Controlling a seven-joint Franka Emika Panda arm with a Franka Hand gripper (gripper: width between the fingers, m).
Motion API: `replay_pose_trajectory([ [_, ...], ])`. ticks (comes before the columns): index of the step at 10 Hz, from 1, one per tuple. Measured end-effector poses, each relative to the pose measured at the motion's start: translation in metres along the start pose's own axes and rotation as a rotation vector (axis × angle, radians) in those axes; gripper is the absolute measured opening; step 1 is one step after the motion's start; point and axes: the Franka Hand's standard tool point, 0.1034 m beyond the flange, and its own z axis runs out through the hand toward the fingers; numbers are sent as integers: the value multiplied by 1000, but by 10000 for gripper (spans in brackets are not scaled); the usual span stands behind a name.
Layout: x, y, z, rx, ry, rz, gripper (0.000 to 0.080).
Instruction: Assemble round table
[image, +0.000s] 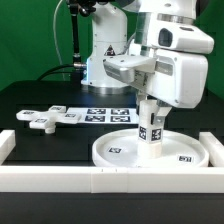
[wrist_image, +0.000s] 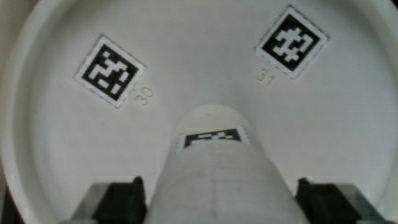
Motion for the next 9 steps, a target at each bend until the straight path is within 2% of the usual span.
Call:
replay_pose_trajectory([
  [6, 2, -3, 0, 15, -5, 425, 409],
  [9, 3, -4, 0, 41, 4, 791, 409],
])
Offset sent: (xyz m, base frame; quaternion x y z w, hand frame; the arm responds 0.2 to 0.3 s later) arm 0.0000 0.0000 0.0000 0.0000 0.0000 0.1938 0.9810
